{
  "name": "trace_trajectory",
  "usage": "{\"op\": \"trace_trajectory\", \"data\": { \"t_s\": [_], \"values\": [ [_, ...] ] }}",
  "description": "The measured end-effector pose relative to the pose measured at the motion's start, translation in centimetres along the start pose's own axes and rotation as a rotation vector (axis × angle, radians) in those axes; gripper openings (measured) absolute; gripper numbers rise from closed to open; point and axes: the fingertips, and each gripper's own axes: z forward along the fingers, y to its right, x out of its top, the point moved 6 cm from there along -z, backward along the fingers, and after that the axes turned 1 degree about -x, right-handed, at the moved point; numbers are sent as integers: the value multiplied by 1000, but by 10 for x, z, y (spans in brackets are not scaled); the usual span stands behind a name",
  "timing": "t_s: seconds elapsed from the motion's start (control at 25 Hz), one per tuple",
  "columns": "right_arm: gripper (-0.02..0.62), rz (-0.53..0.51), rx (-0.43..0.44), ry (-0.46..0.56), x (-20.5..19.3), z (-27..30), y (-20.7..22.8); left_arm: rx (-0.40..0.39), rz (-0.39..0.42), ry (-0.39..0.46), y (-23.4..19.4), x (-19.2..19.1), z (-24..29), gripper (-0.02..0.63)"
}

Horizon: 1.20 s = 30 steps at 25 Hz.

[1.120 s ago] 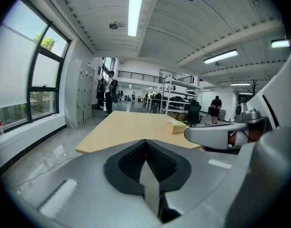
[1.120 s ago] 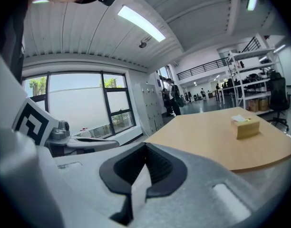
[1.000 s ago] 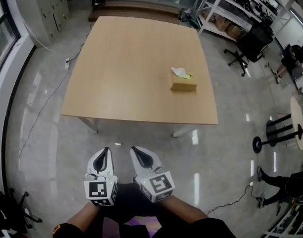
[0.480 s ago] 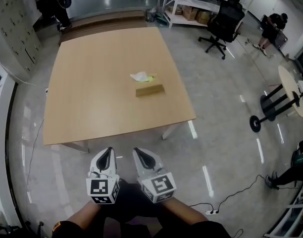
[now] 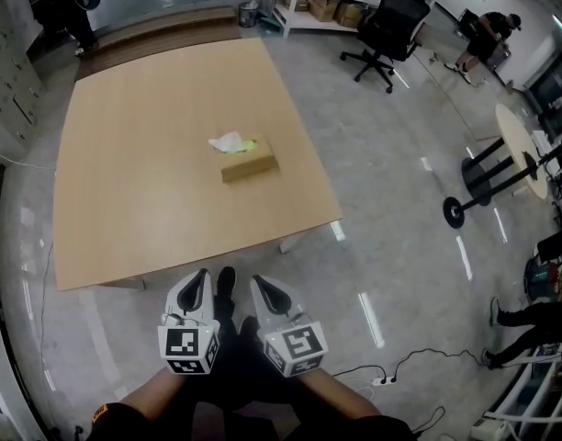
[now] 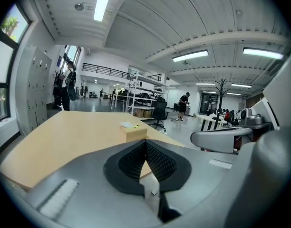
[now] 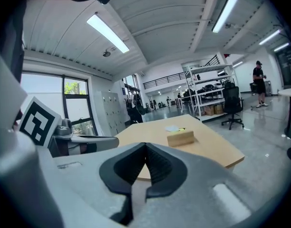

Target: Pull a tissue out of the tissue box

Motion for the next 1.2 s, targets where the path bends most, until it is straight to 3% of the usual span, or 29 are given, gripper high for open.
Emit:
{"op": "trace_trajectory", "data": {
  "t_s": [0.24,0.68,1.0,1.2],
  "values": [
    [-9,-10,-46,-65,12,34,26,-64,-12,-9,-5,18,52,18],
    [-9,-78,-77,-185,52,147,69,-67,-46,-23,-73,55,153,18],
    [-8,-164,-128,-262,80,223,98,-125,-34,-49,-113,60,206,18],
    [-8,-205,-116,-352,76,266,108,-135,-59,-87,-131,52,229,18]
  ]
}}
